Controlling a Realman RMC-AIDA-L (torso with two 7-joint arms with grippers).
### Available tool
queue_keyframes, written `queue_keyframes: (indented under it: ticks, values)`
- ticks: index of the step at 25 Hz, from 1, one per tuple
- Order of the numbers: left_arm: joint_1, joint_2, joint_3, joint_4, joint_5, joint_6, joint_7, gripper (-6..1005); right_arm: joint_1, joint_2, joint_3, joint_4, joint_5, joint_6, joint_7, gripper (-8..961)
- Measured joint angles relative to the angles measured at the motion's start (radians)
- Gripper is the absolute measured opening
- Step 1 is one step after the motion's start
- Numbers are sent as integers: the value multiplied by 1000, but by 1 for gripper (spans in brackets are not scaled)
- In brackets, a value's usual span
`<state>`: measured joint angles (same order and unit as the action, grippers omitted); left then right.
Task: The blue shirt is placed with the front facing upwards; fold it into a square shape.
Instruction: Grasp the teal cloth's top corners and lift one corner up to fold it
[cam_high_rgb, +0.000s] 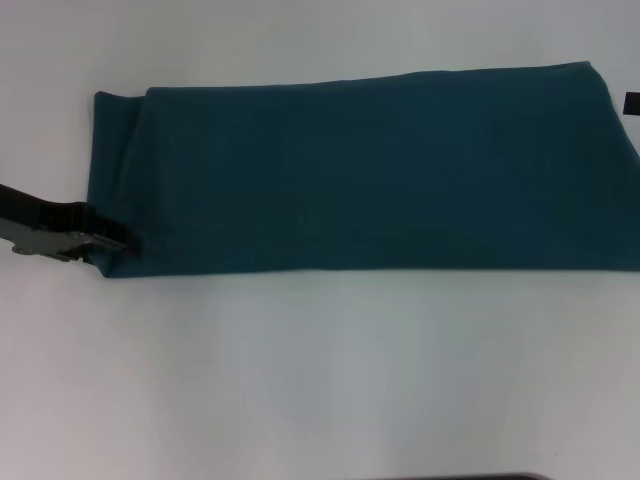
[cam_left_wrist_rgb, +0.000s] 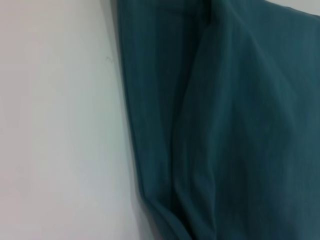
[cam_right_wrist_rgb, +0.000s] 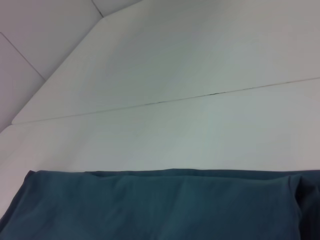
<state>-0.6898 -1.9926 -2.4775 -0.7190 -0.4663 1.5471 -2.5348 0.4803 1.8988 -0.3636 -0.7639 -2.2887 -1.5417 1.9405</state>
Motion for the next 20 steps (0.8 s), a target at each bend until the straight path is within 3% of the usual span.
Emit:
queue_keyframes:
  ticks: [20]
  values:
    - [-22, -10, 0, -10, -3, -5, 10, 593, -2, 0, 0, 0, 2, 0, -1, 885]
